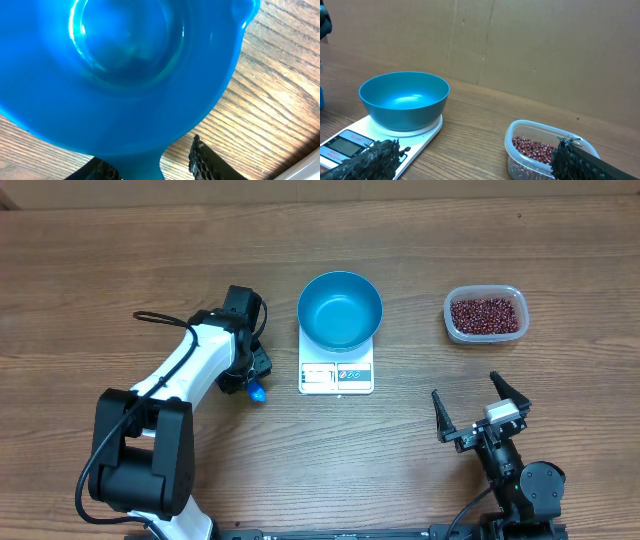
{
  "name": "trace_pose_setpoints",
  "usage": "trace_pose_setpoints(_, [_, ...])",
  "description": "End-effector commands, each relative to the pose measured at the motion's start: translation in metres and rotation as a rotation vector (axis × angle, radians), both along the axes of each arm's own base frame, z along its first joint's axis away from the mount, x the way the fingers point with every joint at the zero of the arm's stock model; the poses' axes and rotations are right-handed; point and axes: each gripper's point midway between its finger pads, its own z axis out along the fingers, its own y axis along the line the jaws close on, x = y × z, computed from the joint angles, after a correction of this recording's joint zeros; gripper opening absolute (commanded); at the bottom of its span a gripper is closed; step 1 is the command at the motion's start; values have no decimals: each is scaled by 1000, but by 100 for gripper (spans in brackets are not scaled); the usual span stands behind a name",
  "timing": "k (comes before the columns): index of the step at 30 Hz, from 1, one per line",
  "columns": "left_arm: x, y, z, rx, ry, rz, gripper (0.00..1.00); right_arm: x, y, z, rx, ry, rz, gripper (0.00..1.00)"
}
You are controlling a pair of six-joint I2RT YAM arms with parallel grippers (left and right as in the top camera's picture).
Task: Scoop item into bowl and weigh 150g on scale
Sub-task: 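Lift the blue scoop with the left gripper toward the right arm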
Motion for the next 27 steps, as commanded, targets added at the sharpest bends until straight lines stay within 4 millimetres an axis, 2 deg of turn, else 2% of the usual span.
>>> trace_pose_setpoints(1, [-2,5,-5,24,12,8,44,1,-3,-2,0,-5,-16,100])
trace_pose_setpoints(8, [-1,10,-4,52,3,11,41,1,-3,-2,0,-5,-16,100])
trace_pose_setpoints(16, [4,9,-4,49,-17,12,32,1,-3,-2,0,-5,-16,100])
trace_pose_setpoints(27, [5,12,-3,71,-22,9,24,1,-3,-2,0,-5,-16,100])
